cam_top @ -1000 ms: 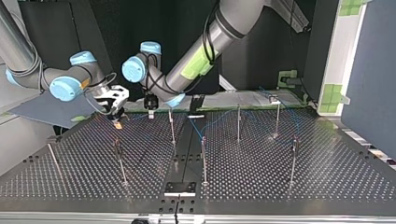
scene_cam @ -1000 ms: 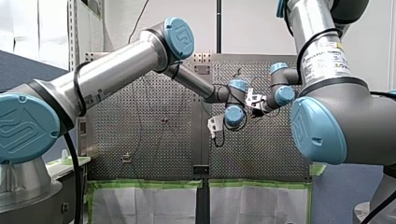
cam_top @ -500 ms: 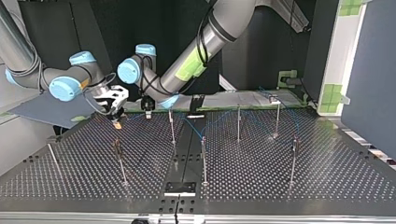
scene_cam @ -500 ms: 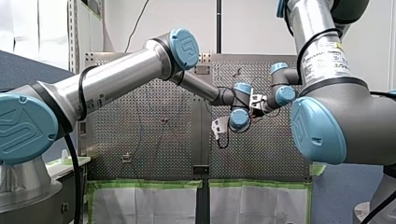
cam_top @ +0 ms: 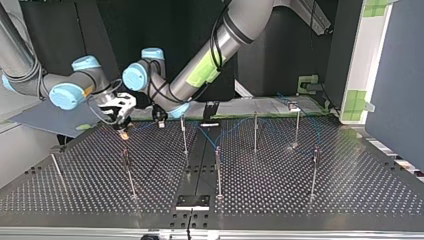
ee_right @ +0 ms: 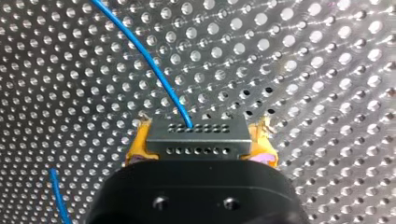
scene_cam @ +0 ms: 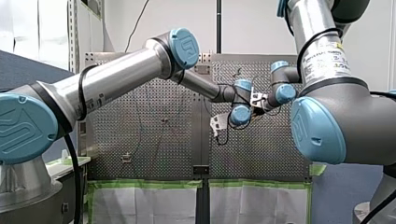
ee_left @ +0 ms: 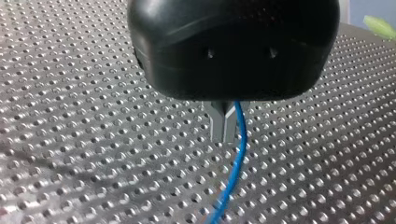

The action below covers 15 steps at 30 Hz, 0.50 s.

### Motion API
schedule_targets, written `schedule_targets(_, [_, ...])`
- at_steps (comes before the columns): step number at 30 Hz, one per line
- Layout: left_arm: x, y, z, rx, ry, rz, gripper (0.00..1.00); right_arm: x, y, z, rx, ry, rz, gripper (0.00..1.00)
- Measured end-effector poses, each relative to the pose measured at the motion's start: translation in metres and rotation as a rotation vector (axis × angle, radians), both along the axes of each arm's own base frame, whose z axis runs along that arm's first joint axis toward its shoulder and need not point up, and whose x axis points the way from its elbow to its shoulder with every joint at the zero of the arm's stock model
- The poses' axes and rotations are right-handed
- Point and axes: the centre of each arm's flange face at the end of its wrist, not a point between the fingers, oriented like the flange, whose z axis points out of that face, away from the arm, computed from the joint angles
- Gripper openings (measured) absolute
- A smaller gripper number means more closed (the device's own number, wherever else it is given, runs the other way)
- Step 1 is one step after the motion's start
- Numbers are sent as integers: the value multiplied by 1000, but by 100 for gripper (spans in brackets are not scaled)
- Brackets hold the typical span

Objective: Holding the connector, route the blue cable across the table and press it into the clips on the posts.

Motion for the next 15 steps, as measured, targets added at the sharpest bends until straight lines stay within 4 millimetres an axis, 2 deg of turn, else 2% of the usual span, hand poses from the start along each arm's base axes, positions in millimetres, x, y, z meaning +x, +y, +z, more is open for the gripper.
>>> schedule_targets(5, [-8, -5, 26, -13, -15, -12, 0, -4, 1, 22, -4, -3, -6, 0])
schedule_targets(15, [-24, -9, 99, -56, -79, -28, 0, -8, 9, 81, -37, -65, 20, 0])
